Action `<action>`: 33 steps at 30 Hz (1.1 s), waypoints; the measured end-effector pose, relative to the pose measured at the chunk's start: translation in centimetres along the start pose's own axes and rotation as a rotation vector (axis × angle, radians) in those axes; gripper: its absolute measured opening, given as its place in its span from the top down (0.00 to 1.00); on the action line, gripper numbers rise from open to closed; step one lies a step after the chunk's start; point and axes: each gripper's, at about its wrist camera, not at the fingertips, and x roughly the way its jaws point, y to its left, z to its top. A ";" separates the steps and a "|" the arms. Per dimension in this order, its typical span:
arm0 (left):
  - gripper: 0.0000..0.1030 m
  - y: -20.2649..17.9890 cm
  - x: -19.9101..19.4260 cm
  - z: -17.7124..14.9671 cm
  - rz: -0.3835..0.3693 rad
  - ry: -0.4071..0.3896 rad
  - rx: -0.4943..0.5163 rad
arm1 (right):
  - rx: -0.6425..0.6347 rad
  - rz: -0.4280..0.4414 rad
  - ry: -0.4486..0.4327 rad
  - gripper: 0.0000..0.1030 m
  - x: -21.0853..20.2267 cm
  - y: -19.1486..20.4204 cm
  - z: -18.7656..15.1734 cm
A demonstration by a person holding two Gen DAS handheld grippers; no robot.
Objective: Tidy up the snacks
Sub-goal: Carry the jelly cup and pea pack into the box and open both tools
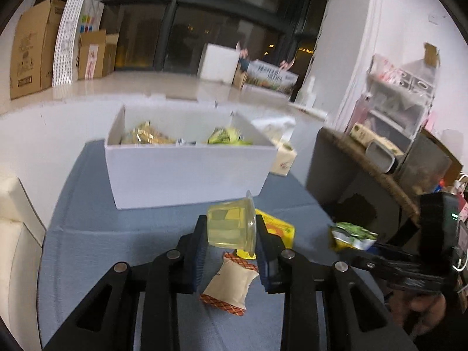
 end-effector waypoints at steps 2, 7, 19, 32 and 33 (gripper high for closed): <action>0.68 0.2 -0.8 0.7 0.003 -0.020 0.000 | -0.002 0.010 -0.001 0.55 0.5 0.4 0.8; 0.68 1.0 -0.6 4.2 0.002 -0.074 0.007 | -0.049 0.009 -0.033 0.55 2.1 1.9 5.5; 0.68 6.1 7.0 15.7 0.070 -0.093 0.006 | -0.120 -0.024 -0.102 0.55 8.7 5.1 20.5; 0.01 10.5 16.9 18.8 0.195 0.068 0.008 | -0.099 -0.103 0.051 0.24 18.6 3.2 28.2; 0.00 11.0 17.1 18.5 0.186 0.070 -0.018 | -0.091 -0.140 0.052 0.03 18.9 3.0 28.0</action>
